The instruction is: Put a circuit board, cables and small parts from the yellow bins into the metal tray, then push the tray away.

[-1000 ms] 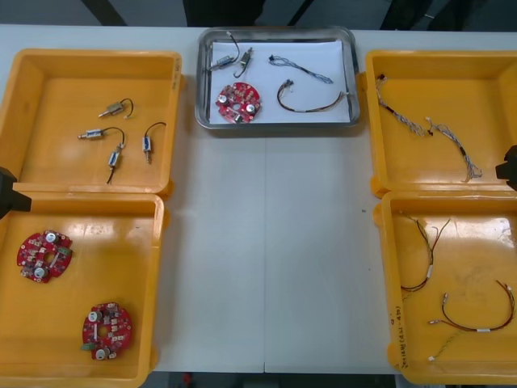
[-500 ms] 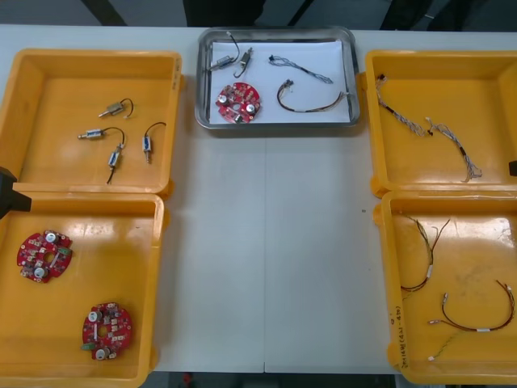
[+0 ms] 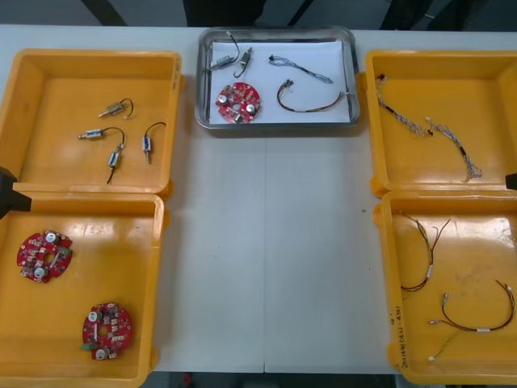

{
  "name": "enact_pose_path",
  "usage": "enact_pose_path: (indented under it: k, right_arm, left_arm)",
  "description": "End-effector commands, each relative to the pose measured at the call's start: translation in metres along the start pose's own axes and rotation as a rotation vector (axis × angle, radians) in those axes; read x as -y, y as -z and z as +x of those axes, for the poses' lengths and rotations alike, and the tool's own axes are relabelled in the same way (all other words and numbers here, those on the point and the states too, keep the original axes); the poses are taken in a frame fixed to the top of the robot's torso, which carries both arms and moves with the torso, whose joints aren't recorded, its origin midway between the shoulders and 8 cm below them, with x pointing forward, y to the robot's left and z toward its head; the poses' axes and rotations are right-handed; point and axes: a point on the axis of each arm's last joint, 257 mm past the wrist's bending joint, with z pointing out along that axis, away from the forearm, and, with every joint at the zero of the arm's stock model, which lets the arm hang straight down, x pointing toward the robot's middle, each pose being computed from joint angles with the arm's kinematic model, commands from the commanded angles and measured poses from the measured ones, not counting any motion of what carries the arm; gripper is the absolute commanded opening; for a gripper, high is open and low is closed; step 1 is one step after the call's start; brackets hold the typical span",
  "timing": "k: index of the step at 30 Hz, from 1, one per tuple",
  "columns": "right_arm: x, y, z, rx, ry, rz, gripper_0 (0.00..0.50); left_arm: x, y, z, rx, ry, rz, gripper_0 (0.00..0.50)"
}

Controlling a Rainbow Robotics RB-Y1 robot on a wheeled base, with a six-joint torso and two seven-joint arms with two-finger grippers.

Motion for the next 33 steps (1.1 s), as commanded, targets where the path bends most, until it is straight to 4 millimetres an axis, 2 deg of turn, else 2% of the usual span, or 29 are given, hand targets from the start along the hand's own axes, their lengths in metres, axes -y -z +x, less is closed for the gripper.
enact_pose_path:
  k: [1,7,33]
  right_arm:
    - [0.018,0.005,0.006,-0.013,-0.044,0.029,0.396]
    - [0.021,-0.007,0.017,-0.061,-0.070,0.011,0.397]
    - [0.023,-0.011,0.027,-0.089,-0.075,0.033,0.395]
  left_arm:
    - [-0.005,0.007,0.003,0.000,0.015,-0.035,0.500]
    - [-0.005,0.007,0.003,0.000,0.015,-0.035,0.500]
    - [-0.005,0.007,0.003,0.000,0.015,-0.035,0.500]
